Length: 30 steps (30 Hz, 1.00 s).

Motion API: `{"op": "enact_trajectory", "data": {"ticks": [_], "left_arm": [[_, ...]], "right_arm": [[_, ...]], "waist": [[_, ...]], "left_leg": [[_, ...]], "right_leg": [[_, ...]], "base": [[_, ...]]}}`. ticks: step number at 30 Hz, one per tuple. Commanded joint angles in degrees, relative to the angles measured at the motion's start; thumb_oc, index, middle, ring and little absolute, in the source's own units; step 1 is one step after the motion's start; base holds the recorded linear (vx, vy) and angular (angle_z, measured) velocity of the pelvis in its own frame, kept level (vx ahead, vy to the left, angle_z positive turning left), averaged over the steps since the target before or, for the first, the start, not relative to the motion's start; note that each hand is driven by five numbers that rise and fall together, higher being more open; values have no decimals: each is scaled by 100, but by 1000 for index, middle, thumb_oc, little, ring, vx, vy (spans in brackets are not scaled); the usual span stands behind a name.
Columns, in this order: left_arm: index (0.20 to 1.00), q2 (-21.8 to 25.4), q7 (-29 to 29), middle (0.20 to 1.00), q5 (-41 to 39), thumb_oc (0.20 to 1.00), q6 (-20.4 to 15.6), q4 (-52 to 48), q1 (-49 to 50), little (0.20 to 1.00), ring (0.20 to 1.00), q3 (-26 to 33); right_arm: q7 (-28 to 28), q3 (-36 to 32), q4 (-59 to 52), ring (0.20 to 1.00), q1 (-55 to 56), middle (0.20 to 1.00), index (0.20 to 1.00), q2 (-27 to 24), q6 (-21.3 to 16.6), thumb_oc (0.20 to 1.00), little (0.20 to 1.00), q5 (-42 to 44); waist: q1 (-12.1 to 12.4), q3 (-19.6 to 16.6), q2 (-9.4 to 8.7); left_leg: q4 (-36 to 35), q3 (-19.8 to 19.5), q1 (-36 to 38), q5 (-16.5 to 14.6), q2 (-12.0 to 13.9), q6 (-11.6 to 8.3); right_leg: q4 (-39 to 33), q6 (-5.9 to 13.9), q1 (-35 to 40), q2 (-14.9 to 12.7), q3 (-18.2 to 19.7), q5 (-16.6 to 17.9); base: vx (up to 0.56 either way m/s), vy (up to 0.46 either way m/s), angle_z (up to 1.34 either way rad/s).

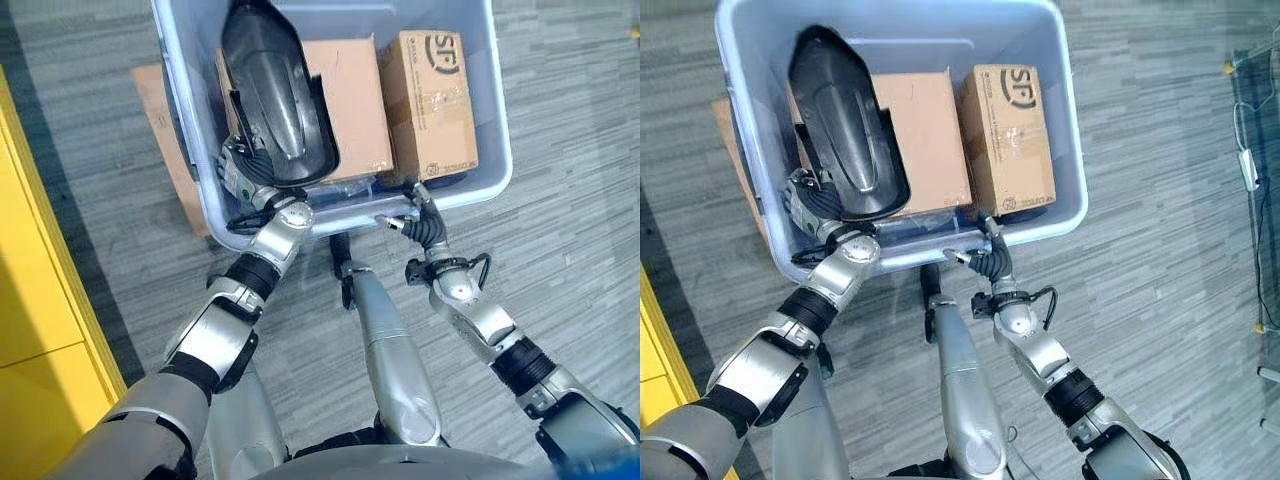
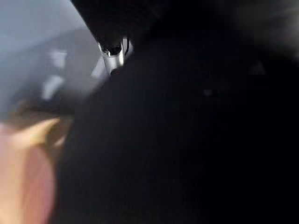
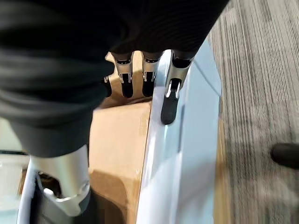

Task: Move parts from the plastic box to the shelf.

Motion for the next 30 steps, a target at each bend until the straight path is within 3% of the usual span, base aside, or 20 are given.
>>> {"op": "enact_trajectory", "data": {"ticks": [1, 5, 6, 10, 16, 22, 25, 28, 29, 30], "left_arm": [[200, 644, 567, 200, 988, 200, -541, -603, -403, 200, 200, 543], [200, 1121, 494, 200, 928, 200, -478, -1073, -586, 200, 200, 886], [200, 1216, 473, 200, 1009, 200, -501, -1176, -599, 200, 200, 979], [200, 1468, 339, 200, 1126, 200, -429, -1577, -526, 200, 200, 1156], [200, 1663, 197, 200, 950, 200, -141, -2457, -22, 200, 200, 1445], [200, 1727, -87, 200, 1205, 200, 76, -3097, 730, 200, 200, 1719], [200, 1646, -317, 200, 1379, 200, 55, -3530, 1279, 200, 200, 1853], [200, 1475, -685, 200, 1724, 200, -184, -3927, 1924, 200, 200, 1964], [200, 1443, -761, 200, 1747, 200, -195, -3942, 2006, 200, 200, 1967], [200, 1408, -881, 200, 1796, 200, -290, -3928, 2177, 200, 200, 1895]], "right_arm": [[109, -75, -247, 1000, 453, 1000, 1000, -376, -111, 1000, 1000, -57], [352, -153, -229, 1000, 468, 1000, 1000, -552, -34, 1000, 1000, -198], [424, -178, -227, 1000, 458, 1000, 1000, -573, -17, 1000, 1000, -235], [607, -207, -247, 1000, 449, 1000, 1000, -635, 74, 1000, 1000, -414], [1006, -101, -45, 1000, 436, 1000, 1000, -577, 180, 1000, 1000, -718], [1466, 65, -17, 1000, 341, 1000, 1000, -430, 445, 1000, 1000, -811], [1686, 124, -85, 1000, 372, 1000, 1000, -362, 416, 1000, 1000, -840], [1541, 23, -276, 1000, 585, 1000, 1000, -292, 289, 1000, 1000, -516], [1554, -8, -325, 1000, 632, 1000, 1000, -285, 282, 1000, 1000, -476], [1535, -56, -436, 1000, 722, 1000, 1000, -279, 257, 1000, 1000, -407]], "waist": [[171, 312, 237], [271, 312, 446], [297, 312, 509], [349, 299, 729], [519, -200, 1138], [815, -341, 1302], [1003, -372, 1329], [1020, -415, 1307], [1008, -439, 1307], [990, -490, 1303]], "left_leg": [[-453, 130, -19, 587, -407, 508], [-750, 80, 854, 537, -433, 467], [-858, 119, 964, 693, -404, 482], [-1070, 107, 1568, 680, -378, 453], [-1322, 23, 2133, 754, -402, 403], [-1690, -168, 2361, 1047, -248, 293], [-2133, -246, 2433, 1409, 31, 192], [-2474, 259, 2588, 1740, 387, 70], [-2497, 343, 2599, 1762, 412, 62], [-2322, 519, 2607, 1590, 336, 114]], "right_leg": [[220, -451, 770, 564, -601, -792], [-57, -491, 1611, 468, -608, -914], [-187, -538, 1724, 446, -647, -787], [-447, -545, 2345, 375, -651, -833], [-856, -578, 3104, 331, -659, -986], [-951, -596, 3524, 342, -828, -1159], [-999, -600, 3619, 326, -1009, -1196], [-1161, -561, 3858, 225, -1452, -1198], [-1211, -553, 3889, 211, -1532, -1183], [-1308, -542, 3909, 130, -1693, -1116]], "base": [[-21, 118, -3], [-30, 118, 4], [-97, 103, 3], [-42, 87, 6], [50, 66, 6], [38, 10, 14], [-33, 13, 30], [-61, -30, 63], [-150, -14, 169], [-127, 25, 245]]}}
